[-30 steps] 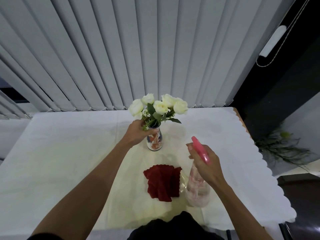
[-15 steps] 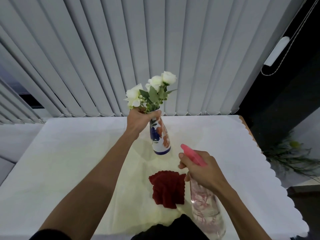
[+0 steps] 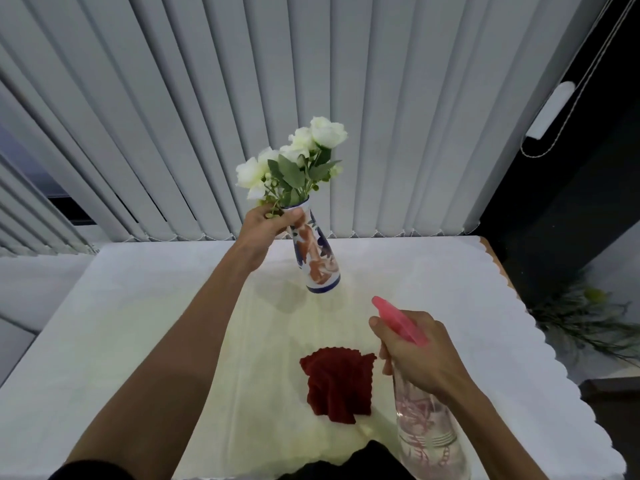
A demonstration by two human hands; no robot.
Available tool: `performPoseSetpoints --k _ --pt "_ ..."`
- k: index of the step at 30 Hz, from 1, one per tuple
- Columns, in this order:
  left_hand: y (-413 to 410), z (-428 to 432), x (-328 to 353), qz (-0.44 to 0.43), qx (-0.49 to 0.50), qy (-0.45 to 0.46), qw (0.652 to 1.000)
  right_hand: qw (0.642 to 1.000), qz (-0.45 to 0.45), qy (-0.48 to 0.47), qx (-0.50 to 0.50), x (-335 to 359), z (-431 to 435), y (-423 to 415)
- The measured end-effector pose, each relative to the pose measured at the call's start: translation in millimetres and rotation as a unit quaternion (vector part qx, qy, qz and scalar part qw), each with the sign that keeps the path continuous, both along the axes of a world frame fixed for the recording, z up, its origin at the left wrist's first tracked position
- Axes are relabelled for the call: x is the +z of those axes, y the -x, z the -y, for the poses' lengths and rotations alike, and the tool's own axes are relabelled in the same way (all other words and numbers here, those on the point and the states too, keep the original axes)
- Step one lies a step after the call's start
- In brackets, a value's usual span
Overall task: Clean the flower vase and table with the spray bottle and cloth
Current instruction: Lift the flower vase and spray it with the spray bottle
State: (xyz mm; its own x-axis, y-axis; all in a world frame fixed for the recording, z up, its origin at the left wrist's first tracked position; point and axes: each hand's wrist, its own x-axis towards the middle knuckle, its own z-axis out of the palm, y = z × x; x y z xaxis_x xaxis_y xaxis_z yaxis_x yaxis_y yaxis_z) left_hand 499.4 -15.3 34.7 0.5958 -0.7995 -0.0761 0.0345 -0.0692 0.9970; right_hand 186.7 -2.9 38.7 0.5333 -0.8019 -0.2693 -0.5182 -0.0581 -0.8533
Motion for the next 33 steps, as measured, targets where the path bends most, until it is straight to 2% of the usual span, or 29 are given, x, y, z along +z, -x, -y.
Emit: performPoseSetpoints --k 3,9,13,16,18,21,27,33 --pt "-5.4 -1.4 16.2 -0.007 -0.073 0.03 0.997 0.997 0.056 -0.049 -0.001 15.4 9.8 0.4" --pt "-17.4 -5.1 47.9 -0.016 -0.242 0.058 0.968 0.993 0.1 -0.055 0.033 45.6 35.6 -6.9" --pt "-22.7 -4.2 61.9 -0.034 -0.287 0.082 0.954 0.99 0.11 -0.081 0.048 50.1 38.2 0.5" --pt "-23.6 -3.6 67.7 -0.022 -0.311 0.086 0.946 0.992 0.105 -0.057 0.04 40.6 36.9 1.1" --pt "-23.5 -3.1 68.7 -0.015 -0.319 0.081 0.944 0.991 0.116 -0.047 0.035 39.2 37.3 -0.5" --pt "-28.1 -0.8 67.0 -0.017 -0.31 0.074 0.948 0.988 0.125 -0.083 0.027 38.7 38.7 -0.8" --pt "-34.8 -1.9 75.2 -0.018 -0.303 0.1 0.948 0.996 0.017 -0.042 0.081 3.7 26.3 -8.3" --pt "-41.6 6.3 68.1 -0.007 -0.249 0.093 0.964 0.994 0.07 -0.056 0.057 18.8 35.8 -22.8"
